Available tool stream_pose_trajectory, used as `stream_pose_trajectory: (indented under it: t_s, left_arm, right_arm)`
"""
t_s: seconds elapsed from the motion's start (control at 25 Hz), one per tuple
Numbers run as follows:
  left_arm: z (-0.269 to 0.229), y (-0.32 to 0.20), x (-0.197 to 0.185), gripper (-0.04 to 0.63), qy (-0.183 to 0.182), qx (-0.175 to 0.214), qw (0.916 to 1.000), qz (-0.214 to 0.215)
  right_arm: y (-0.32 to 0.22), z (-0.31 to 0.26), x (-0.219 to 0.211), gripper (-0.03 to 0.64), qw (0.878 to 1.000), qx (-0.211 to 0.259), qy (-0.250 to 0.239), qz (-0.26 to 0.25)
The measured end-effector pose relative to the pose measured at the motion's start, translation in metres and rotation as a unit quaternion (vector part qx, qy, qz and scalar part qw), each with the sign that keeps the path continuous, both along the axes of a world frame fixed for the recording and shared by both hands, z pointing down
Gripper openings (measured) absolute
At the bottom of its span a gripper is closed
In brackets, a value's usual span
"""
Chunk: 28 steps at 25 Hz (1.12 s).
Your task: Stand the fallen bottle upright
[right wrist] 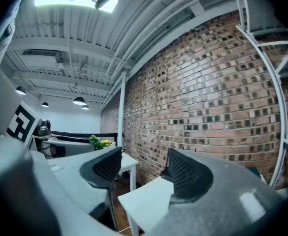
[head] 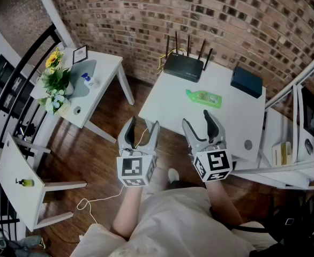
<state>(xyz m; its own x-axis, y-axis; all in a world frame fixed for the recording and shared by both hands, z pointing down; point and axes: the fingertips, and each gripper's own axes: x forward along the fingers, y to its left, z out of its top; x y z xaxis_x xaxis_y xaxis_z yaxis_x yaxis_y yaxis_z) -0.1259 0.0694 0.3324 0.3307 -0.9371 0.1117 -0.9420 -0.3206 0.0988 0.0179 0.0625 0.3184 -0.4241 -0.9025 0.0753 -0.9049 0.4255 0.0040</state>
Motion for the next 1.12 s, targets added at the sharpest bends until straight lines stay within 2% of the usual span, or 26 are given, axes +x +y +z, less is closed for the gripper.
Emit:
stream_pose_trajectory:
  t_s: [0.16,0.32,0.52,0.68,0.8,0.96,1.04,1.12]
  left_arm:
    - [0.003,-0.043,0.061,0.310,-0.004,-0.001,0.9996,0.028]
    - [0.015,-0.080,0.096,0.310,-0.004,-0.009,0.9990,0.044]
    - [0.044,-0.113,0.118,0.307,-0.006,-0.042,0.9968,0.068]
    - [0.069,-0.143,0.125,0.307,-0.015,-0.068,0.9941,0.083]
    - [0.088,-0.173,0.121,0.307,-0.020,-0.079,0.9924,0.092]
    - [0.122,-0.213,0.107,0.292,-0.027,-0.100,0.9891,0.104]
    - [0.143,-0.234,0.098,0.291,-0.040,-0.104,0.9873,0.113]
    - [0.166,-0.245,0.089,0.290,-0.041,-0.121,0.9850,0.116]
  right_arm:
    - [-0.044,0.007,0.064,0.275,1.000,-0.014,0.006,0.022]
    - [-0.077,0.019,0.107,0.262,0.998,-0.024,0.008,0.052]
    - [-0.098,0.054,0.118,0.258,0.996,-0.071,0.013,0.057]
    - [-0.120,0.093,0.104,0.258,0.990,-0.120,0.066,0.028]
    - [-0.142,0.123,0.087,0.258,0.980,-0.158,0.122,-0.004]
    - [-0.179,0.174,0.071,0.258,0.959,-0.207,0.190,-0.036]
    - [-0.201,0.206,0.063,0.258,0.946,-0.227,0.225,-0.052]
    - [-0.217,0.239,0.053,0.258,0.928,-0.255,0.262,-0.075]
